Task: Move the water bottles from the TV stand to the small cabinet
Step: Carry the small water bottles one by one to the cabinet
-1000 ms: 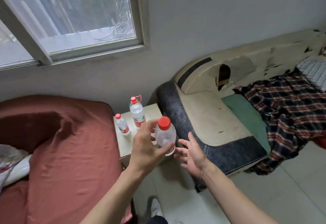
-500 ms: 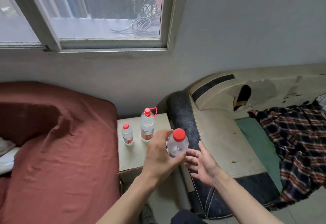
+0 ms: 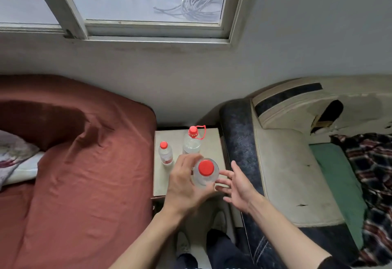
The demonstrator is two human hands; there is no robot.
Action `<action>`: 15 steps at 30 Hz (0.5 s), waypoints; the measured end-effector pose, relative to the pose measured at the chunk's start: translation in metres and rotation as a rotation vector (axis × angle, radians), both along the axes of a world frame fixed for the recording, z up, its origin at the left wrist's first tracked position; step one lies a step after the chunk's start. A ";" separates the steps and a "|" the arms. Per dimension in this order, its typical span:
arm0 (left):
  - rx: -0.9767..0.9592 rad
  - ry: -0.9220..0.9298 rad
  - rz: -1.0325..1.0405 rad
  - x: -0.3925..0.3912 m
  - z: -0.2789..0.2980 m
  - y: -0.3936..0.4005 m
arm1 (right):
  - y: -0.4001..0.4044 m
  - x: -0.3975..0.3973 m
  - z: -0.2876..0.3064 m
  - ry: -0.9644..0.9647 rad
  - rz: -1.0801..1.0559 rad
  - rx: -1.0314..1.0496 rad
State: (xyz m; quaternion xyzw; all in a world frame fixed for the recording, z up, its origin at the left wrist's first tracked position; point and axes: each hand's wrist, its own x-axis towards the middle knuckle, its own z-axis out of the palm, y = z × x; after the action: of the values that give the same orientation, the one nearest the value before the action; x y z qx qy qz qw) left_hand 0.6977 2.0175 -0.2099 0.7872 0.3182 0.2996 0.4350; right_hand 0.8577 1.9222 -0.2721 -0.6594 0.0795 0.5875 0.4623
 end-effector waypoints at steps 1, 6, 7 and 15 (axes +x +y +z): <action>-0.008 0.007 0.007 0.003 -0.002 0.003 | 0.003 0.004 -0.002 0.006 0.000 -0.002; -0.041 0.068 0.041 0.020 -0.025 0.014 | 0.011 0.032 -0.013 -0.032 0.040 -0.039; -0.048 0.077 0.042 0.024 -0.030 0.015 | 0.012 0.037 -0.014 -0.062 0.059 -0.045; -0.138 0.156 0.094 0.049 -0.082 0.022 | 0.021 0.069 -0.037 -0.429 0.420 -0.067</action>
State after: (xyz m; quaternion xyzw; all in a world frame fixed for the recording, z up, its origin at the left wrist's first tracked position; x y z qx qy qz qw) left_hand 0.7465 2.0397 -0.2919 0.7606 0.4076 0.2350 0.4473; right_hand 0.9269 1.9430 -0.3086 -0.7854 -0.1389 0.5144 0.3151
